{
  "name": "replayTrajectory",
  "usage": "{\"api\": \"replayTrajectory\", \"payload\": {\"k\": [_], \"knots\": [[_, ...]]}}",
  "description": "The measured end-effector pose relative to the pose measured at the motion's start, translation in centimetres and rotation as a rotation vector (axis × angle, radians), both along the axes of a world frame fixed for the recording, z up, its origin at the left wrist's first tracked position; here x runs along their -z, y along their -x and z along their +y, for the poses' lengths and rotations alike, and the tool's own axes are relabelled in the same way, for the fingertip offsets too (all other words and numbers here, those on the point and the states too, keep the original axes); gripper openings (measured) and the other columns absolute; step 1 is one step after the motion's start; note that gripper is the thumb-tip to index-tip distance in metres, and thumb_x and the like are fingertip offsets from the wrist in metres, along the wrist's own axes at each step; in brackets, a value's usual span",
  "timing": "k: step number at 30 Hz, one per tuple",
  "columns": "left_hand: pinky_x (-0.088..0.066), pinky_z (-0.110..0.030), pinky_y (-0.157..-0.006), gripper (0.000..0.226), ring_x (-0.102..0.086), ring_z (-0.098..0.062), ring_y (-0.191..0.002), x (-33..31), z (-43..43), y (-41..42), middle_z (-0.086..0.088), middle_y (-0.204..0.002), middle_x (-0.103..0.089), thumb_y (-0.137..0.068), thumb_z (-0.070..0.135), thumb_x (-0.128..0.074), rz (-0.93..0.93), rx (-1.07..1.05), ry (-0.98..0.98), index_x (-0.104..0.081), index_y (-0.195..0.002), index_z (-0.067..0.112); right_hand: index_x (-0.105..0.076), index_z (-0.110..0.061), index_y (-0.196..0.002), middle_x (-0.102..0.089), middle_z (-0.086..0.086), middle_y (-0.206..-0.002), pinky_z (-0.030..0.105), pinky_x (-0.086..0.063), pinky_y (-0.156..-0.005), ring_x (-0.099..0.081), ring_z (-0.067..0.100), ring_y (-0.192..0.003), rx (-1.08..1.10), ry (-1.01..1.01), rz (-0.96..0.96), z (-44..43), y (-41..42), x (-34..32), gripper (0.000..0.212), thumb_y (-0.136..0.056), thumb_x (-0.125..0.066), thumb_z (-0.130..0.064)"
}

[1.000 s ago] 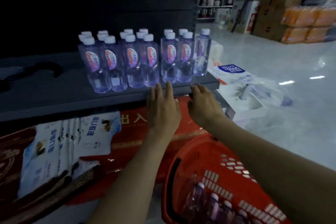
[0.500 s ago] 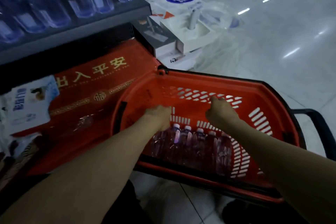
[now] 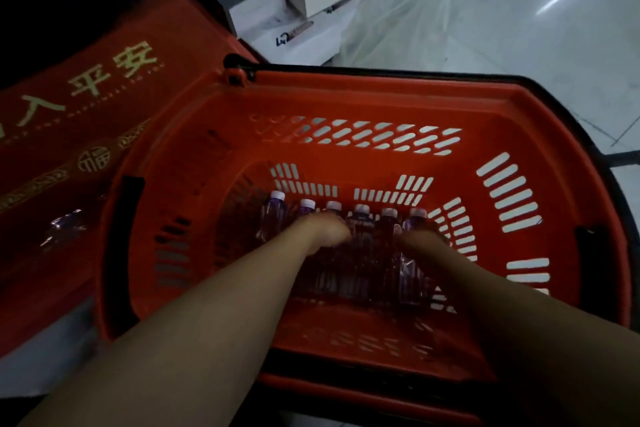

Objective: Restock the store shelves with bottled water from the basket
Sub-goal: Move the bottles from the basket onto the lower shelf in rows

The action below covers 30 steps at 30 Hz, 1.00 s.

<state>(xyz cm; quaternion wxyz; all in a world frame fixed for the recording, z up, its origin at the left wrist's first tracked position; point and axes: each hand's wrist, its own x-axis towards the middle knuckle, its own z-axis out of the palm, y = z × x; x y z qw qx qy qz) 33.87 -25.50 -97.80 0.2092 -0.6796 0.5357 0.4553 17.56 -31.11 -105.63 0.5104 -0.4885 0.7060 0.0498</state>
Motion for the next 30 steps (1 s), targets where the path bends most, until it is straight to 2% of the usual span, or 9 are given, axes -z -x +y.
{"api": "replayTrajectory", "payload": {"k": [3, 5, 8, 10, 13, 16, 19, 23, 30], "knots": [[0.014, -0.054, -0.113, 0.061, 0.018, -0.034, -0.149, 1.6, -0.4, 0.9, 0.006, -0.164, 0.012, -0.098, 0.064, -0.018, -0.059, -0.124, -0.012, -0.008, -0.154, 0.043, -0.035, -0.022, -0.139, -0.058, 0.008, -0.122, 0.027, -0.048, -0.055, -0.063, 0.027, -0.096, -0.074, 0.137, 0.100, 0.5, 0.3, 1.0, 0.050, -0.095, -0.058, -0.030], [0.017, -0.053, -0.113, 0.060, 0.022, -0.035, -0.147, 2.7, -0.4, 1.0, 0.003, -0.163, 0.017, -0.100, 0.059, -0.018, -0.077, -0.167, -0.010, -0.001, -0.155, 0.042, -0.035, -0.021, -0.143, -0.054, 0.010, -0.133, 0.032, -0.052, -0.068, -0.060, 0.032, -0.111, 0.008, 0.045, 0.049, 1.0, 0.6, 1.3, 0.056, -0.094, -0.059, -0.033], [0.007, -0.044, -0.120, 0.068, 0.017, -0.029, -0.150, 3.2, -0.4, 0.8, -0.001, -0.163, 0.017, -0.102, 0.052, -0.026, -0.099, -0.363, -0.006, 0.002, -0.157, 0.024, -0.043, -0.010, -0.138, -0.057, 0.013, -0.121, 0.038, -0.053, -0.082, -0.061, 0.028, -0.102, 0.186, -0.123, 0.044, 2.1, 0.6, 0.6, 0.049, -0.096, -0.058, -0.029], [-0.002, -0.036, -0.120, 0.071, 0.004, -0.023, -0.152, 3.7, -0.5, 0.4, -0.003, -0.165, 0.008, -0.102, 0.047, -0.035, -0.111, -0.474, 0.014, -0.003, -0.158, 0.018, -0.038, -0.012, -0.141, -0.054, 0.012, -0.126, 0.034, -0.049, -0.085, -0.058, 0.024, -0.102, 0.050, 0.096, 0.142, 2.5, -0.1, 0.0, 0.047, -0.099, -0.053, -0.028], [-0.020, -0.034, -0.118, 0.065, -0.014, -0.028, -0.150, 3.5, -0.6, 0.3, -0.011, -0.164, -0.010, -0.102, 0.031, -0.047, -0.077, -0.549, 0.018, -0.015, -0.156, 0.012, -0.034, -0.017, -0.144, -0.041, 0.010, -0.143, 0.033, -0.042, -0.098, -0.047, 0.024, -0.126, -0.269, 0.420, 0.208, 2.2, -2.7, -1.4, 0.052, -0.097, -0.054, -0.023], [-0.024, -0.033, -0.116, 0.063, -0.019, -0.030, -0.149, 4.1, -0.3, 0.1, -0.014, -0.162, -0.015, -0.101, 0.016, -0.050, -0.076, -0.555, 0.033, -0.017, -0.155, 0.008, -0.033, -0.020, -0.147, -0.029, 0.008, -0.154, 0.043, -0.037, -0.112, -0.031, 0.029, -0.141, -0.511, 0.321, 0.195, 1.3, -5.4, -0.9, 0.072, -0.086, -0.069, -0.025], [-0.024, -0.034, -0.117, 0.066, -0.018, -0.030, -0.149, 5.1, -0.2, -0.2, -0.015, -0.162, -0.014, -0.100, 0.017, -0.052, -0.051, -0.527, 0.051, -0.016, -0.155, 0.010, -0.027, -0.022, -0.149, -0.027, 0.008, -0.155, 0.046, -0.032, -0.115, -0.026, 0.030, -0.143, -0.593, 0.240, 0.228, 1.0, -5.8, 0.5, 0.080, -0.085, -0.067, -0.047], [-0.024, -0.036, -0.117, 0.059, -0.019, -0.028, -0.149, 6.6, 0.0, -0.7, -0.009, -0.162, -0.018, -0.099, 0.032, -0.052, 0.011, -0.537, 0.027, -0.029, -0.153, 0.025, -0.026, -0.027, -0.146, -0.029, 0.006, -0.150, 0.046, -0.032, -0.114, -0.027, 0.030, -0.139, -0.675, 0.284, 0.253, 1.5, -5.4, 0.9, 0.079, -0.083, -0.064, -0.056], [-0.013, -0.040, -0.122, 0.062, -0.005, -0.033, -0.151, 7.0, 0.0, 0.5, -0.018, -0.163, -0.001, -0.105, 0.022, -0.036, -0.037, -0.645, 0.072, -0.004, -0.156, 0.006, -0.020, -0.016, -0.151, -0.027, 0.010, -0.156, 0.048, -0.030, -0.117, -0.022, 0.033, -0.145, -0.612, 0.184, 0.241, 0.8, -5.3, 0.5, 0.091, -0.083, -0.068, -0.052]]}}
